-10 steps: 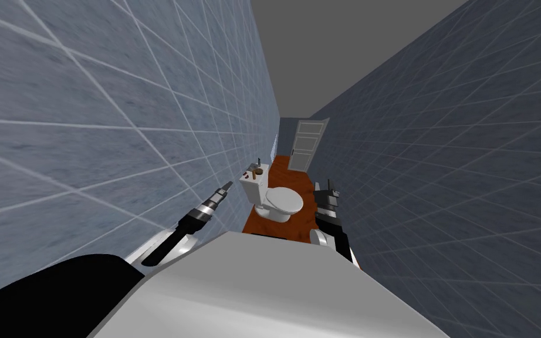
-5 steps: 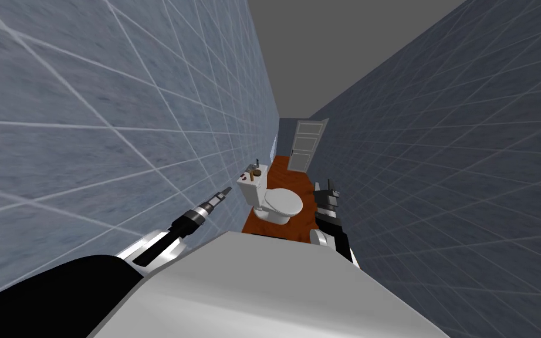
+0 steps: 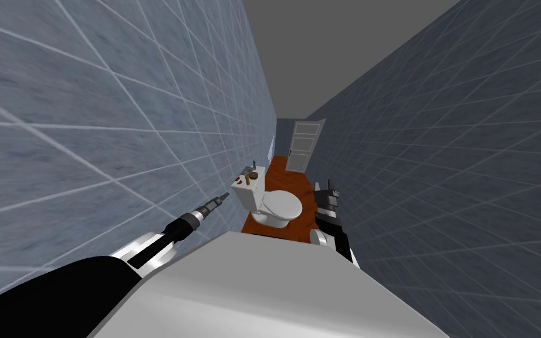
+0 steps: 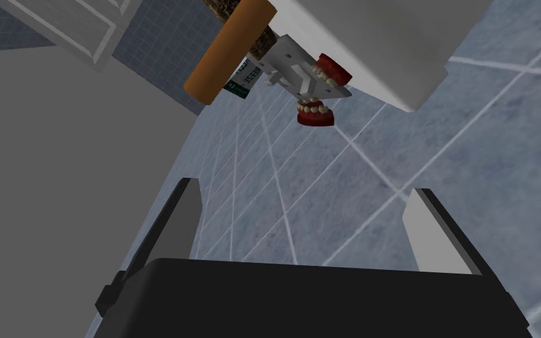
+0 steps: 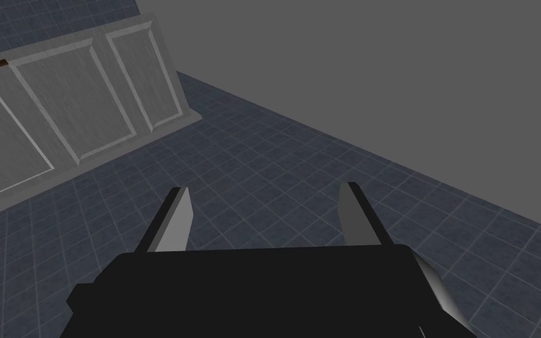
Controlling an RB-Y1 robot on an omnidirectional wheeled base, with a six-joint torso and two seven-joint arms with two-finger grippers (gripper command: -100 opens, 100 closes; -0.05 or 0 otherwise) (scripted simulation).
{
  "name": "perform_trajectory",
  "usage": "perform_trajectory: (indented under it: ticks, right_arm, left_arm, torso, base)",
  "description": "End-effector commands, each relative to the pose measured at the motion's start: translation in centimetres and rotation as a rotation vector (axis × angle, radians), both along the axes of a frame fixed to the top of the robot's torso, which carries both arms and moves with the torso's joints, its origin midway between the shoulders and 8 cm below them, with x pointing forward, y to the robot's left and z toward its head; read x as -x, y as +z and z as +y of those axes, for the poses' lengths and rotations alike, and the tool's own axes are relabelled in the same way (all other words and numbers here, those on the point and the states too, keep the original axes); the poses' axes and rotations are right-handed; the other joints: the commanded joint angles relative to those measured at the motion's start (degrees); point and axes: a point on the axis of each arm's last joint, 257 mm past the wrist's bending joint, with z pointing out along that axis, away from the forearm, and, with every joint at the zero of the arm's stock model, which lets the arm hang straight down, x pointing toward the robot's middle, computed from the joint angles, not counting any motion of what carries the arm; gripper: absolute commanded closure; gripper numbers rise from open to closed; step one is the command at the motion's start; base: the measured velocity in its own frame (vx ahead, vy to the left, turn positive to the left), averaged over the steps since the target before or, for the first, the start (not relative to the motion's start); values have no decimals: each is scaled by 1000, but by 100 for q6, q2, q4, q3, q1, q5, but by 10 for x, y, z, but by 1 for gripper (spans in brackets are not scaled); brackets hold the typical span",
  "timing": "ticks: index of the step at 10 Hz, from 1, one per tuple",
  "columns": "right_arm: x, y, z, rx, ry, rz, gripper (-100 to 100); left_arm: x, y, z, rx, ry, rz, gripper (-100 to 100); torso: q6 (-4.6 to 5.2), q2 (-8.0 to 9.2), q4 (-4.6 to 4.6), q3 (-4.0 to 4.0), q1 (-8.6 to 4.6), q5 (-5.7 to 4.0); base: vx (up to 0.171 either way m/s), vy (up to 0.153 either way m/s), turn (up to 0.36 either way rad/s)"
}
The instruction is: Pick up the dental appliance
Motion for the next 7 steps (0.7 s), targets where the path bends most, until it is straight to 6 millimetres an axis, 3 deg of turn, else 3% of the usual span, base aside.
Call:
perform_trajectory:
  ticks: [1, 4, 7]
  right_arm:
    - [0, 0, 0, 0, 0, 0, 0]
    - [0, 0, 0, 0, 0, 0, 0]
    - [0, 0, 0, 0, 0, 0, 0]
  left_arm:
    - [4, -12, 8, -39, 9, 42, -100]
    - [11, -28, 21, -92, 21, 102, -100]
    - [14, -38, 32, -134, 32, 143, -100]
  torso:
    - [0, 0, 0, 0, 0, 0]
    - [1, -6, -1, -3, 8, 2]
    - [1, -42, -10, -25, 1, 1]
  base:
    - [119, 18, -91]
    - [143, 27, -94]
    - [223, 22, -134]
